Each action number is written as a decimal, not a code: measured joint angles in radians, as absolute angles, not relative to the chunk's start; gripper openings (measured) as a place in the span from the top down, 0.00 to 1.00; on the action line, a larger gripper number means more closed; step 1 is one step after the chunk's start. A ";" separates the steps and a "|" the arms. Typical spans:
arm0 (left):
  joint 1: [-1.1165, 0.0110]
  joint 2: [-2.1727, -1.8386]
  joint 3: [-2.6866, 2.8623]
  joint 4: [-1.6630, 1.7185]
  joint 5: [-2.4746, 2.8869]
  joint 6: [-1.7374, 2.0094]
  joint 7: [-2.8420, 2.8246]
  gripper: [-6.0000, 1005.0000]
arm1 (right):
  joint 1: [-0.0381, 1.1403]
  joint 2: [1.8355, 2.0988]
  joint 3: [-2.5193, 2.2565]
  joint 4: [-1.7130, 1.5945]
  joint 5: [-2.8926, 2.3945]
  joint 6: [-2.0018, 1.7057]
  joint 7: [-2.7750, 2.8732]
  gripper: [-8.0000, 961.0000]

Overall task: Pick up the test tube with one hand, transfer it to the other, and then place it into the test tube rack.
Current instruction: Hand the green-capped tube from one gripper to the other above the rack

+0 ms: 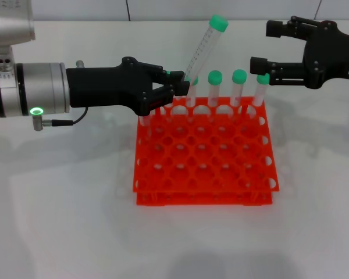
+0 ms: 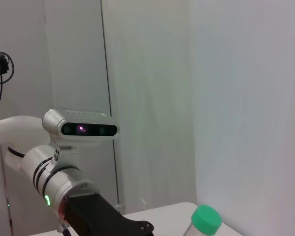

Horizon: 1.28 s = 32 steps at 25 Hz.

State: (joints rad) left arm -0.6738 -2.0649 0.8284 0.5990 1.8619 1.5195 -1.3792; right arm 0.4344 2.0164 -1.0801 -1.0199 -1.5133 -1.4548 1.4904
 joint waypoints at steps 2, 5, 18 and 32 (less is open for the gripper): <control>-0.675 -2.065 0.828 0.600 1.861 1.521 -1.379 0.82 | 0.446 2.017 -1.085 -1.012 -1.510 -1.453 1.490 0.11; -0.678 -2.065 0.828 0.601 1.862 1.521 -1.379 0.82 | 0.461 2.017 -1.091 -1.000 -1.503 -1.452 1.491 0.11; -0.681 -2.065 0.834 0.608 1.863 1.526 -1.379 0.82 | 0.555 2.016 -1.126 -0.912 -1.464 -1.424 1.489 0.12; -0.691 -2.066 0.839 0.611 1.862 1.526 -1.388 0.82 | 0.584 2.018 -1.128 -0.895 -1.462 -1.422 1.485 0.12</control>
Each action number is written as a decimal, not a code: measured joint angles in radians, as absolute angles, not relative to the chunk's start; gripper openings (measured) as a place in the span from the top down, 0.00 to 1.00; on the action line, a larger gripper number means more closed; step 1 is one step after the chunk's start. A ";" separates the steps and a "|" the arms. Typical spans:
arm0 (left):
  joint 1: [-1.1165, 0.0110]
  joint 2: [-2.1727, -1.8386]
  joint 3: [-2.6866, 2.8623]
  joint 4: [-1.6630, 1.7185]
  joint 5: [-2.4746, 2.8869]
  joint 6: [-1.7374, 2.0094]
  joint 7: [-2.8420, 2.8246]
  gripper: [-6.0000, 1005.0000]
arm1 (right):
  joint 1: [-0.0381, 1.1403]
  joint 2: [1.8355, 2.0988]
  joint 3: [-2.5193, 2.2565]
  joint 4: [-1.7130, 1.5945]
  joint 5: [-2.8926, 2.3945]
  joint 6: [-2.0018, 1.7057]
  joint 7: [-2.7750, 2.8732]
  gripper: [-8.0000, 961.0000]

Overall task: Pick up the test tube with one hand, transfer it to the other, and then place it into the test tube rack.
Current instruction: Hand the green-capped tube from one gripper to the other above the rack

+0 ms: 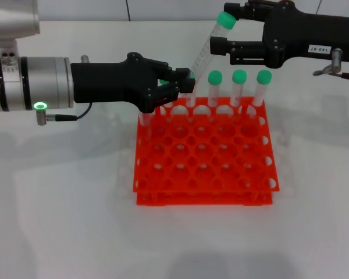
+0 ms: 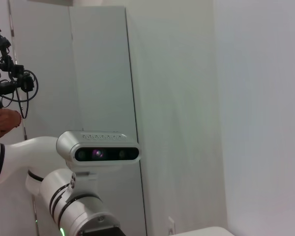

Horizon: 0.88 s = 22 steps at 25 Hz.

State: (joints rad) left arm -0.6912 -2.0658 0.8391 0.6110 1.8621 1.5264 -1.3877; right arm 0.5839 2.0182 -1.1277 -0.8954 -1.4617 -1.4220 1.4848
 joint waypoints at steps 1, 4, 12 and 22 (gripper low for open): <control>-0.692 -2.066 0.839 0.611 1.862 1.526 -1.388 0.82 | 0.584 2.018 -1.128 -0.895 -1.462 -1.422 1.484 0.12; -0.695 -2.066 0.839 0.611 1.862 1.526 -1.388 0.82 | 0.584 2.017 -1.127 -0.895 -1.462 -1.422 1.484 0.15; -0.695 -2.070 0.839 0.609 1.862 1.526 -1.388 0.82 | 0.586 2.017 -1.124 -0.893 -1.462 -1.418 1.483 0.26; -0.692 -2.071 0.839 0.606 1.862 1.527 -1.388 0.82 | 0.586 2.018 -1.124 -0.891 -1.459 -1.405 1.490 0.27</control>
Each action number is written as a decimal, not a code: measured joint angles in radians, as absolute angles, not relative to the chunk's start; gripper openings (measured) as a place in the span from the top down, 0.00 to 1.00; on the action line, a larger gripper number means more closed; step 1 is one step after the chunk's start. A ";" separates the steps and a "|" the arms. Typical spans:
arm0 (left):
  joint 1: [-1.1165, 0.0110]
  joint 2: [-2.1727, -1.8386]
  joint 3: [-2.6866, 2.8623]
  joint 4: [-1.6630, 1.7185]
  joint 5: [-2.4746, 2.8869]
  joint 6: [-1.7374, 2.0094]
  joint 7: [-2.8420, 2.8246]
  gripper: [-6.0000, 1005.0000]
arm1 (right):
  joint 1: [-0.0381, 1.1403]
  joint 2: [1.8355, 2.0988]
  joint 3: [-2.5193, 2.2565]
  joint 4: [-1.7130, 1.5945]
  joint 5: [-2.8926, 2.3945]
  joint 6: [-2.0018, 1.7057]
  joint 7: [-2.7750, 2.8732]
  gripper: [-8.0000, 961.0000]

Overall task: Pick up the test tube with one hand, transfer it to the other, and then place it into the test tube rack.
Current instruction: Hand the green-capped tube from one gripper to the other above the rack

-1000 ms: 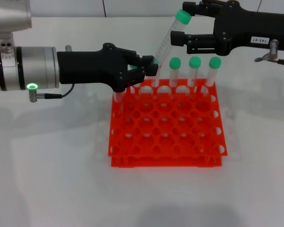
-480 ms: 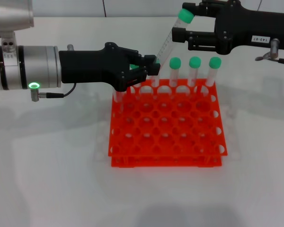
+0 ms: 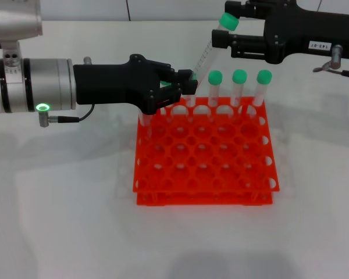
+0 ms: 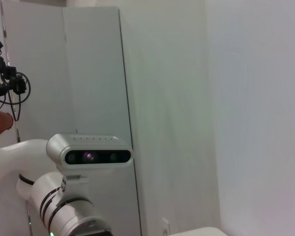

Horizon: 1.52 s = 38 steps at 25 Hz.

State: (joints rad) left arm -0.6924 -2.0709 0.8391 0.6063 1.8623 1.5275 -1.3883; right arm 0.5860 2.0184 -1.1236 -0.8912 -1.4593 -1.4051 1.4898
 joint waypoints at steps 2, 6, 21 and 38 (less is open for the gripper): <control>-0.691 -2.071 0.839 0.606 1.862 1.528 -1.388 0.83 | 0.586 2.019 -1.123 -0.890 -1.452 -1.404 1.490 0.27; -0.689 -2.072 0.839 0.606 1.862 1.529 -1.390 0.83 | 0.586 2.017 -1.125 -0.887 -1.440 -1.402 1.490 0.27; -0.688 -2.072 0.839 0.610 1.859 1.532 -1.390 0.85 | 0.586 2.016 -1.126 -0.876 -1.437 -1.399 1.486 0.37; -0.695 -2.072 0.839 0.607 1.861 1.533 -1.390 0.87 | 0.586 2.017 -1.122 -0.865 -1.437 -1.396 1.483 0.48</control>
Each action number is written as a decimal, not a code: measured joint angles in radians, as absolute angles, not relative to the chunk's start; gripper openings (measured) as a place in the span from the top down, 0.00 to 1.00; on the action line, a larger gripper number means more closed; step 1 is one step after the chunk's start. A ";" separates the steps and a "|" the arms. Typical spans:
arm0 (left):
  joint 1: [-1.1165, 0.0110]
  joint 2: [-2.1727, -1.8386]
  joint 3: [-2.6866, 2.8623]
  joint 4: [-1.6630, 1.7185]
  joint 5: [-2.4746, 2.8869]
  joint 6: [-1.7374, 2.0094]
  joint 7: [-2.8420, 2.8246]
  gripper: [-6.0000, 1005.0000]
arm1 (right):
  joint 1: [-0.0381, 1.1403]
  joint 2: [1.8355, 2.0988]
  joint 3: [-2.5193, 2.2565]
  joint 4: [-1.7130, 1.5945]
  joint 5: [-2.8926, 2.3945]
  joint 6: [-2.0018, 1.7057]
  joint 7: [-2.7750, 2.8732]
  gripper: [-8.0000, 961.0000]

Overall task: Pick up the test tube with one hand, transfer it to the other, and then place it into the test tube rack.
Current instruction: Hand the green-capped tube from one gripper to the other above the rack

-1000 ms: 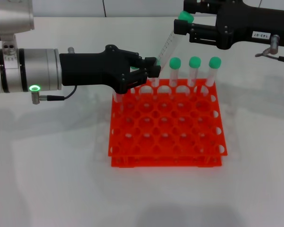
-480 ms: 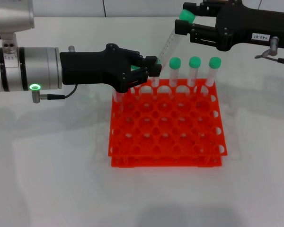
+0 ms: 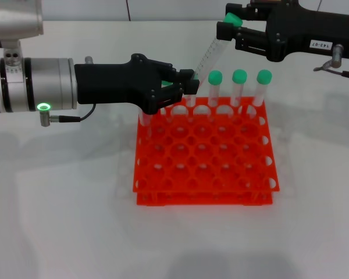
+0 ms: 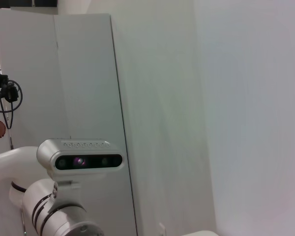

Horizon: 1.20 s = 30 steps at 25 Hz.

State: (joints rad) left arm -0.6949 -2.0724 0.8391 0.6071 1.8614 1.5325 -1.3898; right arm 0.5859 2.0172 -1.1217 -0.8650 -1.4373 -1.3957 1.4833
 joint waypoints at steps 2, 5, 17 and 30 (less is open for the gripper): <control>-0.695 -2.072 0.839 0.606 1.862 1.533 -1.390 0.88 | 0.586 2.017 -1.122 -0.865 -1.437 -1.396 1.483 0.51; -0.695 -2.072 0.839 0.605 1.862 1.533 -1.390 0.88 | 0.586 2.017 -1.123 -0.865 -1.437 -1.395 1.483 0.56; -0.695 -2.072 0.839 0.609 1.861 1.536 -1.390 0.90 | 0.586 2.016 -1.122 -0.855 -1.437 -1.391 1.489 0.70; -0.695 -2.072 0.839 0.612 1.855 1.537 -1.391 0.92 | 0.585 2.016 -1.125 -0.855 -1.437 -1.394 1.488 0.70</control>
State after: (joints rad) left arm -0.6948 -2.0723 0.8389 0.6124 1.8548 1.5371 -1.3912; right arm 0.5852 2.0156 -1.1253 -0.8546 -1.4367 -1.3941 1.4880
